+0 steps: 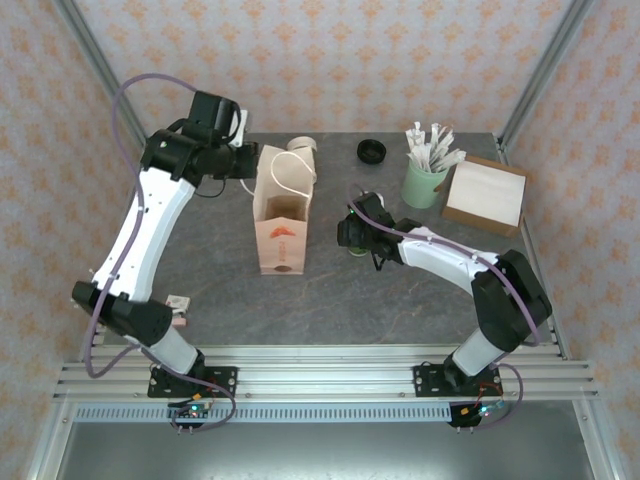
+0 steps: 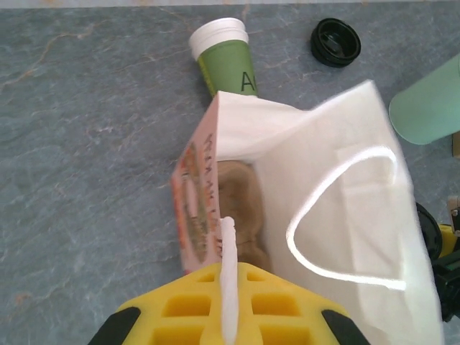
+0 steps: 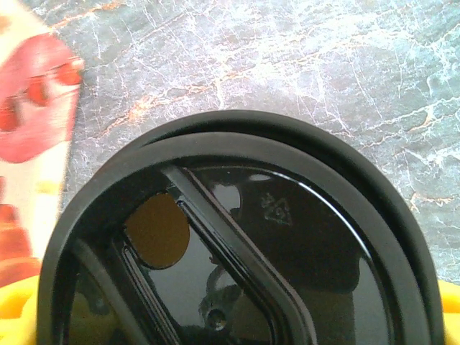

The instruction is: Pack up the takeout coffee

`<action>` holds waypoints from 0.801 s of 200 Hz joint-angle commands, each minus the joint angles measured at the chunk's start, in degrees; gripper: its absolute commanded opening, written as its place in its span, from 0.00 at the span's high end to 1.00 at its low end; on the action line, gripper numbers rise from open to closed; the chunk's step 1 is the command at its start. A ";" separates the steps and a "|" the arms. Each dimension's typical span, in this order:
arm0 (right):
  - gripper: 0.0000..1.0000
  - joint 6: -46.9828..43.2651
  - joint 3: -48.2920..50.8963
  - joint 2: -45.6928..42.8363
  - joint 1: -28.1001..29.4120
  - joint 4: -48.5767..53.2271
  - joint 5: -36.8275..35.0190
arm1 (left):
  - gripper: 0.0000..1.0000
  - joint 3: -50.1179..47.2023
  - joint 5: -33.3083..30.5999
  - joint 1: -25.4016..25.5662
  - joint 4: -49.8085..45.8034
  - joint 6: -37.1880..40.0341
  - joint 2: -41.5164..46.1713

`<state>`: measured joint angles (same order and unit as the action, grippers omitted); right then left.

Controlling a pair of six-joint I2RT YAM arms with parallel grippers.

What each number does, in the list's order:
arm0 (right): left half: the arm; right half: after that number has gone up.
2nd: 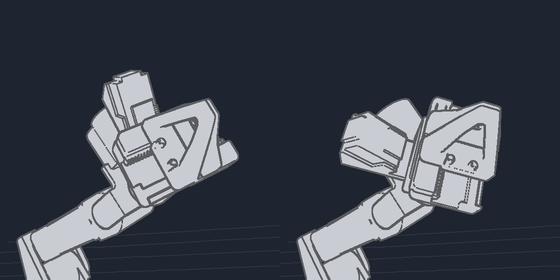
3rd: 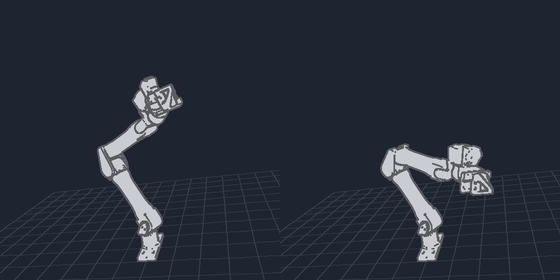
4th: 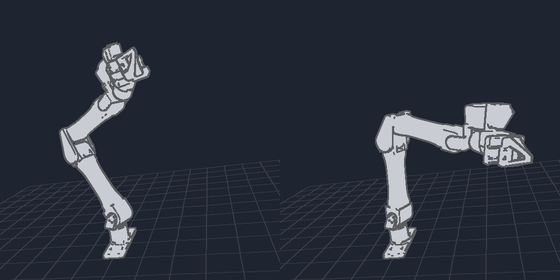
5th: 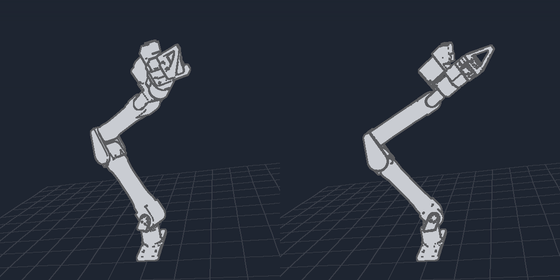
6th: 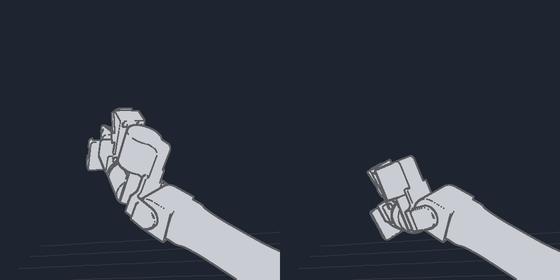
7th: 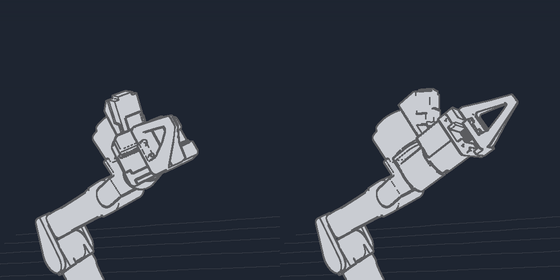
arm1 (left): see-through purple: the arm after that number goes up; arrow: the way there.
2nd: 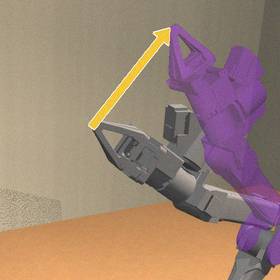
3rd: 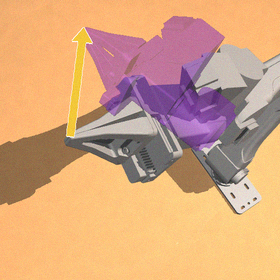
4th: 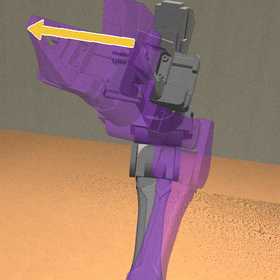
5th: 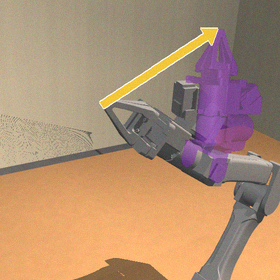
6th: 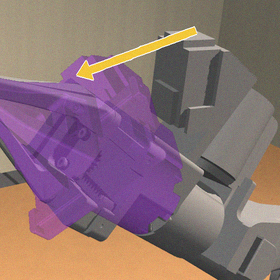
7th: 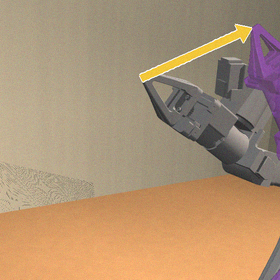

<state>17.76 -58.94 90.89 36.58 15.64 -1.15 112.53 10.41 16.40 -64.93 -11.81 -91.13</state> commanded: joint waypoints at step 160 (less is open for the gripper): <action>0.26 -1.18 1.11 2.95 0.45 -2.89 -0.13 | 1.00 -13.43 19.55 -2.66 20.63 -10.83 9.28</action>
<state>16.86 -58.02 92.31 36.60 13.28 -0.95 100.75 25.71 13.78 -50.11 -21.08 -84.01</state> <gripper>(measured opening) 0.803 0.057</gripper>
